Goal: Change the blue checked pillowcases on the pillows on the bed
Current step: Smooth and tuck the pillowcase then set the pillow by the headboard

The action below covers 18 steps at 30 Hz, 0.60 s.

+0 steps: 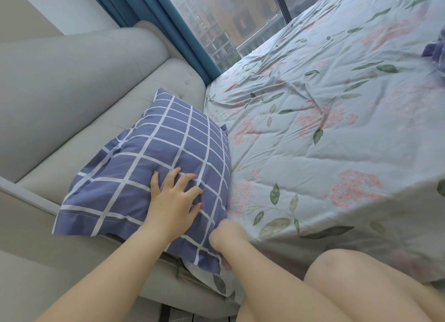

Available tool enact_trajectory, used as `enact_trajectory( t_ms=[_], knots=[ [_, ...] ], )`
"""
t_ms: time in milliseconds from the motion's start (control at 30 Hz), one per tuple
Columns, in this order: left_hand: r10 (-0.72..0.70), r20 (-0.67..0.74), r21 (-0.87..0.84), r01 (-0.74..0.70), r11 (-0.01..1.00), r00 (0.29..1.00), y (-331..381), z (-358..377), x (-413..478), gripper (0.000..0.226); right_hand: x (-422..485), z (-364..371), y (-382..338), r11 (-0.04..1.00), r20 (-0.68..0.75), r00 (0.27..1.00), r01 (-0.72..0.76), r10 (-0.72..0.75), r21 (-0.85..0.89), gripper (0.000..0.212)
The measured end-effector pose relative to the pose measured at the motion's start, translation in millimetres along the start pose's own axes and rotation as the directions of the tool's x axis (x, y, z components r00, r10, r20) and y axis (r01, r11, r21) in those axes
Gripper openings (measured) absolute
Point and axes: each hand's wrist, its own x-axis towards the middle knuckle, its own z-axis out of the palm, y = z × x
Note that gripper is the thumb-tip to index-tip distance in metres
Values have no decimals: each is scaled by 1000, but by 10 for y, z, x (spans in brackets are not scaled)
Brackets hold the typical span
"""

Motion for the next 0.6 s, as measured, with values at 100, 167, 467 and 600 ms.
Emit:
enact_trajectory(
  t_ms=[100, 167, 467, 600],
  knots=[
    [-34, -31, 23, 35, 999, 999, 73, -14, -8, 23, 26, -136, -83, 992, -233, 970, 89, -65, 94, 31],
    [-73, -70, 31, 75, 997, 995, 92, -54, 7, 25, 153, -195, -135, 921, -299, 954, 129, -14, 367, 33],
    [-484, 12, -11, 484, 875, 875, -719, -533, 351, 59, 1197, 140, -52, 466, -14, 1000, 21, -18, 885, 111],
    [-522, 163, -10, 530, 848, 837, -915, -466, 641, 68, 688, -228, -320, 423, 62, 997, -37, -46, 906, 77]
  ],
)
